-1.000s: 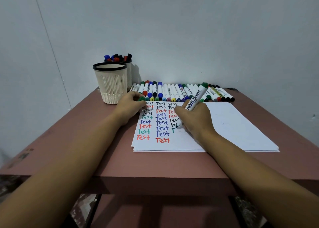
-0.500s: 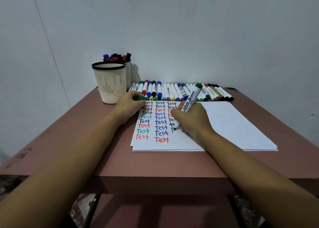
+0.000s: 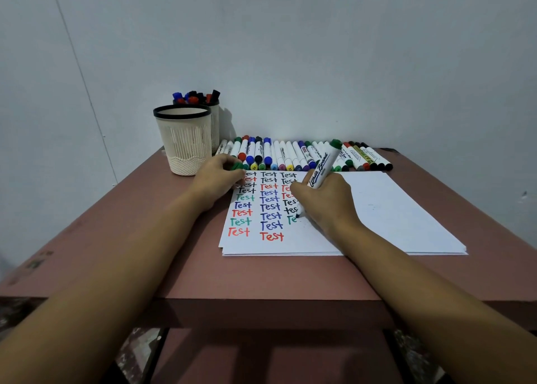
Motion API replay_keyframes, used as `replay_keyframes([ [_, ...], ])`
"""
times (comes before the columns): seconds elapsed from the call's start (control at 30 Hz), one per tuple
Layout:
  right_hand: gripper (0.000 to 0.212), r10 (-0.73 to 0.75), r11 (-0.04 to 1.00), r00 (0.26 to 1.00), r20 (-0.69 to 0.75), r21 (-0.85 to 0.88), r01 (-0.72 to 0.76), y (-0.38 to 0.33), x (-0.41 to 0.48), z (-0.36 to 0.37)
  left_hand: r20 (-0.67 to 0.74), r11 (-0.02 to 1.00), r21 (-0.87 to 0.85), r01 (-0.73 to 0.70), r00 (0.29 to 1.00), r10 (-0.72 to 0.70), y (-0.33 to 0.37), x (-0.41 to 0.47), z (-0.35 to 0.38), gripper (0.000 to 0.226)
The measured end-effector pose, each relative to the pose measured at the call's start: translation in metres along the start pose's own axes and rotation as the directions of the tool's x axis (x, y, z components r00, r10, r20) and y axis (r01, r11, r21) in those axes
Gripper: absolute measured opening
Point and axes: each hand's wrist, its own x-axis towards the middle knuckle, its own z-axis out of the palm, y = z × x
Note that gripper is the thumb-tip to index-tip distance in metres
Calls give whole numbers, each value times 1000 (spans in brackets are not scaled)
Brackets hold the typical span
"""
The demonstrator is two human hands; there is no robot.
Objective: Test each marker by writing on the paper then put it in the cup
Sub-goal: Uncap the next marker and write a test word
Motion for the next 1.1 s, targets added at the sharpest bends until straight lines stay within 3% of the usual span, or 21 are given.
replay_keyframes([
  [0.23,27,0,1000,1000,12,9,0,0,0,-1,-6,1000,-11,-9,1000,9,1,-2,0,20],
  [0.43,26,3,1000,995,-102,12,-2,-2,-2,-3,0,1000,-15,-5,1000,5,1,-1,0,20],
  [0.7,29,-8,999,999,-33,-42,6,-1,-1,-2,4,1000,-10,-10,1000,10,-1,-1,-1,21],
  [1.1,28,-12,1000,997,-73,-12,11,0,1,-2,9,1000,-9,-12,1000,12,0,-2,-1,27],
])
